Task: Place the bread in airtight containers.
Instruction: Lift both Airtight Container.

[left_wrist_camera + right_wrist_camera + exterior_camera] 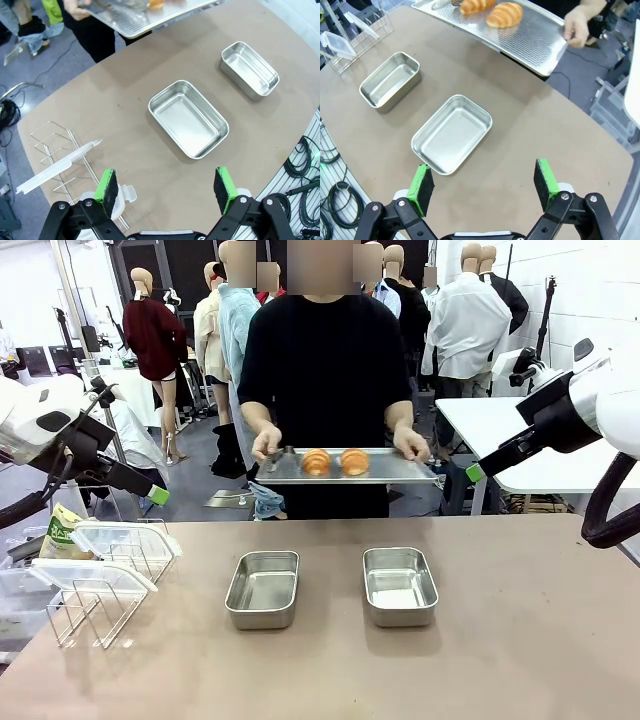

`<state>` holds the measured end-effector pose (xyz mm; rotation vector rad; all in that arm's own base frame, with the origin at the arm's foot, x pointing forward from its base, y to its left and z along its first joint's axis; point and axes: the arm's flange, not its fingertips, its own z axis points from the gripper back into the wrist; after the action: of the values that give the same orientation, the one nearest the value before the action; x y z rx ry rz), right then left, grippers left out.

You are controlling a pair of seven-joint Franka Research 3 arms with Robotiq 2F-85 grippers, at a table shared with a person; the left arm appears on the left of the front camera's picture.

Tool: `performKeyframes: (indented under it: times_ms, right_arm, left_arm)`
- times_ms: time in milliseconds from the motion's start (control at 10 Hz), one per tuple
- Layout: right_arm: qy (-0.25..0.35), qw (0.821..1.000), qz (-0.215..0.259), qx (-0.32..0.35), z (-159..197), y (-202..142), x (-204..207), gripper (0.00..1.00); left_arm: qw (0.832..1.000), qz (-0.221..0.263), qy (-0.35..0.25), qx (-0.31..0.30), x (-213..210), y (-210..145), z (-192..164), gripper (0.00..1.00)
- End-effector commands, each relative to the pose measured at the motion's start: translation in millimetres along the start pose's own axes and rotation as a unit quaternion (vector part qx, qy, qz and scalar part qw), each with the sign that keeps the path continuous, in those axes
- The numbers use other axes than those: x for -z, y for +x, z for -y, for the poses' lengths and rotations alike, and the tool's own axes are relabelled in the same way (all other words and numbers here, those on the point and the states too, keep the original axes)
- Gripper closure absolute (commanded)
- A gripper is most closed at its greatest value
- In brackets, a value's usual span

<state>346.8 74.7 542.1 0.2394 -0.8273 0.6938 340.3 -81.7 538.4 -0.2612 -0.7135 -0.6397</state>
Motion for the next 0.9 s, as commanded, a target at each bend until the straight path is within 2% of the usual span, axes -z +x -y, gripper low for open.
performKeyframes:
  times_ms: [0,800]
  right_arm:
    - [0.003,1.000,0.001,0.001,-0.3,-0.1,0.8,0.00]
    - [0.003,1.000,0.001,0.001,-0.3,-0.1,0.8,0.00]
  left_arm:
    - [1.000,0.000,0.000,0.004,-0.4,-0.8,-2.2,0.00]
    - [1.000,0.000,0.000,0.004,-0.4,-0.8,-2.2,0.00]
